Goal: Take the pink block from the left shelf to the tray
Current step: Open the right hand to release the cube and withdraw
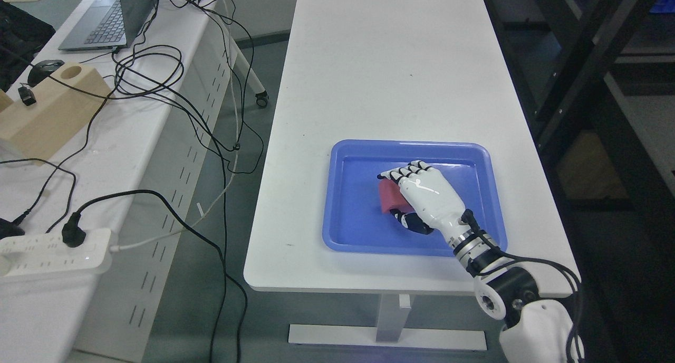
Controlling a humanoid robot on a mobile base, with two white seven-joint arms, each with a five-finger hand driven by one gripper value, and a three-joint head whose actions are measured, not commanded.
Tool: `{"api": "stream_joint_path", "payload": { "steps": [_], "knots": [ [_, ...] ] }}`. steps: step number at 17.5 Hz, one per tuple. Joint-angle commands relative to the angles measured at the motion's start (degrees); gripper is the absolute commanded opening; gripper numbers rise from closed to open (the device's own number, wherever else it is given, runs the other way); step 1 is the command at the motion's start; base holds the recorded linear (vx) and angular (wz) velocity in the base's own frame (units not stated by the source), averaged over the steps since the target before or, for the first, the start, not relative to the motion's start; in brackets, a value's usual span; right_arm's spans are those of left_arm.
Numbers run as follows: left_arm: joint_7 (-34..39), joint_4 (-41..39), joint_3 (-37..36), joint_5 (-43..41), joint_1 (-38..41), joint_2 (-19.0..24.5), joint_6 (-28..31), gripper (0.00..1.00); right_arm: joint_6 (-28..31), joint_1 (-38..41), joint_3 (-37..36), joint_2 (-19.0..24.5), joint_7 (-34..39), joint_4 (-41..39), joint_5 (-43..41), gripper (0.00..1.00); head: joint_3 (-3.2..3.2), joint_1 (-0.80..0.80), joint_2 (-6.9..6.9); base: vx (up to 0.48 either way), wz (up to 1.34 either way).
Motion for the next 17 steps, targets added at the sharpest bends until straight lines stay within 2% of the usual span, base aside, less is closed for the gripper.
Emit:
{"api": "stream_joint_path", "payload": {
  "steps": [1,5,9,16,17],
  "knots": [
    [0.0,-1.0,0.0,0.0,0.0,1.0,-0.1,1.00,0.9,0.5,-0.1,0.1,0.7,0.0,-3.1,0.72,0.00,0.00,0.00,0.000,0.00],
    [0.0,-1.0,0.0,0.0,0.0,1.0,-0.1,1.00,2.4,0.5,-1.2,-0.1,0.8,-0.4,-4.9,0.80,0.00,0.00,0.00,0.000,0.00],
    [0.0,-1.0,0.0,0.0,0.0,1.0,-0.2,1.00,2.3,0.9,-3.4,-0.5,1.0,-1.3,-10.9,0.99,0.00,0.00,0.00,0.000,0.00],
    [0.0,-1.0,0.0,0.0,0.0,1.0,-0.2,1.00,1.6,2.2,-12.4,-0.7,5.8,-1.8,-38.7,0.99,0.00,0.00,0.00,0.000,0.00],
    [0.0,-1.0,0.0,0.0,0.0,1.0,-0.1,1.00,1.6,2.7,-13.7,-0.6,6.8,-1.8,-44.7,0.99,0.00,0.00,0.00,0.000,0.00]
  ]
}}
